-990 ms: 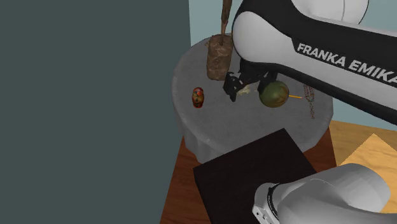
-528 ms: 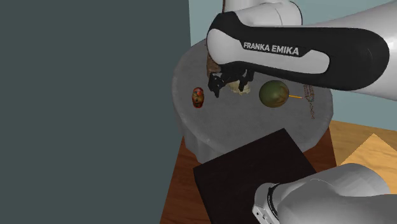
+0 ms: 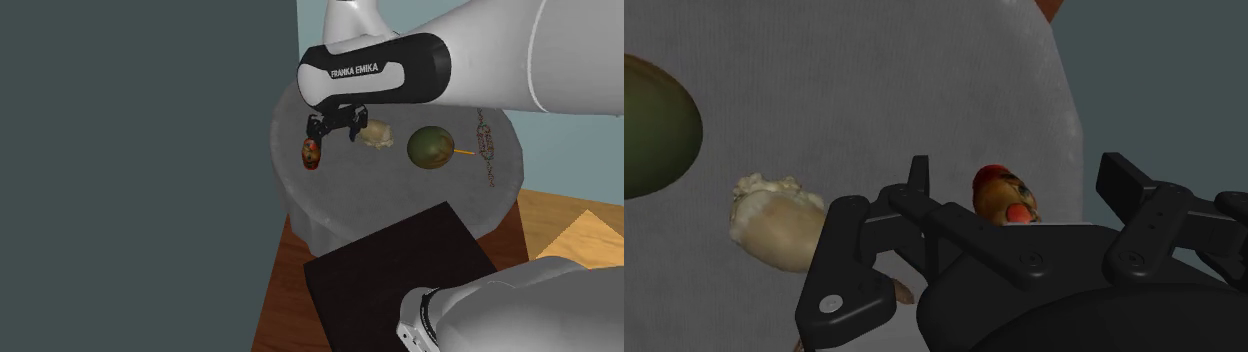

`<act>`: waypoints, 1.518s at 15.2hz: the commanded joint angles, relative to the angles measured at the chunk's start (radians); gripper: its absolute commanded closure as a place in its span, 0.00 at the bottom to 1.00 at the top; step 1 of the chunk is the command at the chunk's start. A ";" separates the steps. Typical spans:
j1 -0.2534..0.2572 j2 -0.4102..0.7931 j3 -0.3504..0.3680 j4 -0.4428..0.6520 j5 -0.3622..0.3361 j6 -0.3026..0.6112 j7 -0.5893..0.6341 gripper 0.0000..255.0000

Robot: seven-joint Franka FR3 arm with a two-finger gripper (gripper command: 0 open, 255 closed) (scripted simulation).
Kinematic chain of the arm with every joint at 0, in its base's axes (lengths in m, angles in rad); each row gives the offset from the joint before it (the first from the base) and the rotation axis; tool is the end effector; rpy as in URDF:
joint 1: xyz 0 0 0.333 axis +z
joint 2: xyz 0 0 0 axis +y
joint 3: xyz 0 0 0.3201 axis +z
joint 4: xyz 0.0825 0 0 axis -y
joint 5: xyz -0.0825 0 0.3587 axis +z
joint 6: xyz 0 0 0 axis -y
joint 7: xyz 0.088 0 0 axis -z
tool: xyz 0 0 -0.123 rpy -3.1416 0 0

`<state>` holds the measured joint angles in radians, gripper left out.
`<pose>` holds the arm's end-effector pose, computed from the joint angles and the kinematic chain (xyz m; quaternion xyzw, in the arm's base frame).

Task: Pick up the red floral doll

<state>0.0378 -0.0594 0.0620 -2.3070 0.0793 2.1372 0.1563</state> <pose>0.4659 0.0512 0.3652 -0.9967 0.0514 0.0586 0.0231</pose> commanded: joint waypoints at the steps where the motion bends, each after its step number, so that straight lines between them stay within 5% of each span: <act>1: 0.000 0.075 0.000 0.033 0.004 0.046 -0.002 0.00; 10: 0.011 0.423 0.008 0.281 0.018 0.160 0.004 0.00; 20: 0.012 0.497 0.008 0.274 0.019 0.241 -0.003 0.00; 21: 0.013 0.496 0.008 0.273 0.019 0.241 -0.002 1.00; 23: 0.013 0.496 0.008 0.274 0.019 0.241 -0.002 1.00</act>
<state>0.0506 0.4359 0.0702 -2.0330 0.0984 2.3781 0.1541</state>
